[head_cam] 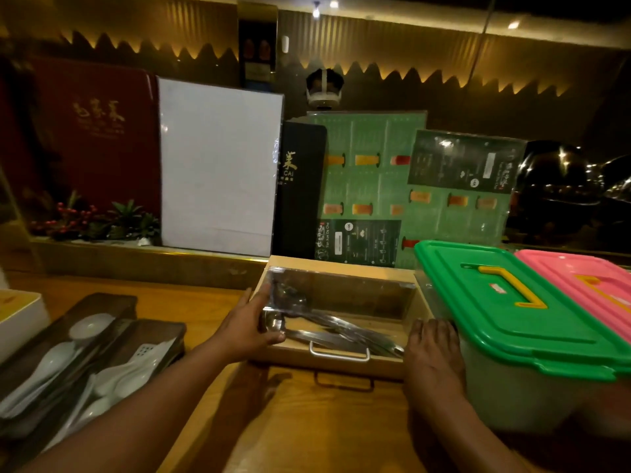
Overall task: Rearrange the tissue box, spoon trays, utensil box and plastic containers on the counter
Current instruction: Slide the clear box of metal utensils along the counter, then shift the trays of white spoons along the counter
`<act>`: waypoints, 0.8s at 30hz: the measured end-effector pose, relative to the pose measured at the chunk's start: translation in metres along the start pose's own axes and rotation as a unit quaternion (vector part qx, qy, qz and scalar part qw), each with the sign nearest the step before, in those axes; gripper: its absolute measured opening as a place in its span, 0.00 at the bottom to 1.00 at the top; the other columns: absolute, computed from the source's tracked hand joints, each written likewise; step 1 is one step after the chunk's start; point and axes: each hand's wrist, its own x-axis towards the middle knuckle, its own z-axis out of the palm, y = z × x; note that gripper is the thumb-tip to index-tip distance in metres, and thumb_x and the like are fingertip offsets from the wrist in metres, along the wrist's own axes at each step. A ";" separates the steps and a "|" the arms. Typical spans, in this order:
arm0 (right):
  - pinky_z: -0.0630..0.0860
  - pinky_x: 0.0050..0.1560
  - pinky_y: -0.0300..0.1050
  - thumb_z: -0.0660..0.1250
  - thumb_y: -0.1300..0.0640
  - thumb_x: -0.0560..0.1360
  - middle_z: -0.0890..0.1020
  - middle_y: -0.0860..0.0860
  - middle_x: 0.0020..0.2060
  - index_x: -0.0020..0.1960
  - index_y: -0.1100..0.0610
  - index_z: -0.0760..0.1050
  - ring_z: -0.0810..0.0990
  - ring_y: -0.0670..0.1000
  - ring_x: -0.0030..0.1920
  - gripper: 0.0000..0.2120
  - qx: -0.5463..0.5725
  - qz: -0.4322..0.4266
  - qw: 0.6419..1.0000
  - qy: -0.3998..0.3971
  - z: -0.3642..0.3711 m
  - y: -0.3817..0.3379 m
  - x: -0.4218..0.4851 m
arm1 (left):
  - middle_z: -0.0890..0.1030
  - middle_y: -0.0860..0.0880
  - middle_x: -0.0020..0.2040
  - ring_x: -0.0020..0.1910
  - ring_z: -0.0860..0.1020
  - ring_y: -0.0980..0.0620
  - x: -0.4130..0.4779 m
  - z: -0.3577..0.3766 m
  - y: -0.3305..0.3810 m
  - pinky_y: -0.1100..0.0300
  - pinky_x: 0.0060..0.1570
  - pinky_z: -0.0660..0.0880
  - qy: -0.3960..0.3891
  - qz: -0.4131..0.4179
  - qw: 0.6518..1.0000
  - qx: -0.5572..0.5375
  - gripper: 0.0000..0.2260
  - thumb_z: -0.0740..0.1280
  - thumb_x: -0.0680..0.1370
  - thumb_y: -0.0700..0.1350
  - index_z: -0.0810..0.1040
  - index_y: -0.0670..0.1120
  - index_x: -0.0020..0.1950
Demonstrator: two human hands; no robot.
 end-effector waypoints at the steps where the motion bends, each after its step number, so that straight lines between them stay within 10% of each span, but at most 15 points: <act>1: 0.60 0.70 0.66 0.63 0.63 0.66 0.73 0.71 0.62 0.70 0.68 0.68 0.67 0.71 0.64 0.32 0.010 0.000 1.000 0.003 -0.007 -0.001 -0.004 | 0.52 0.48 0.82 0.80 0.52 0.43 -0.005 -0.004 -0.002 0.46 0.72 0.64 0.006 0.001 1.000 0.000 0.51 0.79 0.68 0.56 0.46 0.64 0.79; 5: 0.49 0.76 0.61 0.62 0.52 0.75 0.58 0.64 0.77 0.80 0.55 0.49 0.54 0.66 0.76 0.37 0.061 -0.019 0.997 -0.033 -0.031 -0.027 -0.034 | 0.55 0.50 0.81 0.79 0.56 0.46 -0.034 -0.024 -0.027 0.45 0.72 0.65 0.042 0.007 0.999 0.013 0.50 0.78 0.69 0.57 0.45 0.65 0.79; 19: 0.62 0.73 0.49 0.73 0.33 0.66 0.49 0.39 0.78 0.72 0.24 0.47 0.57 0.48 0.77 0.44 0.452 -0.235 0.819 -0.265 -0.104 -0.280 -0.196 | 0.71 0.53 0.71 0.69 0.70 0.53 -0.136 -0.132 -0.161 0.54 0.66 0.72 0.031 0.064 0.996 -0.050 0.35 0.77 0.71 0.47 0.65 0.56 0.74; 22: 0.59 0.74 0.44 0.69 0.44 0.76 0.52 0.43 0.78 0.60 0.14 0.42 0.55 0.49 0.77 0.39 0.498 -0.195 0.812 -0.234 -0.105 -0.331 -0.223 | 0.68 0.59 0.68 0.66 0.69 0.59 -0.149 -0.144 -0.187 0.62 0.63 0.70 0.009 0.089 0.995 -0.042 0.33 0.76 0.72 0.51 0.66 0.57 0.74; 24: 0.59 0.74 0.43 0.70 0.34 0.71 0.48 0.45 0.79 0.70 0.22 0.45 0.53 0.50 0.78 0.40 0.464 -0.173 0.848 -0.190 -0.104 -0.349 -0.232 | 0.69 0.58 0.71 0.68 0.69 0.58 -0.156 -0.146 -0.199 0.61 0.64 0.70 0.004 0.095 0.995 -0.029 0.33 0.75 0.72 0.53 0.67 0.56 0.74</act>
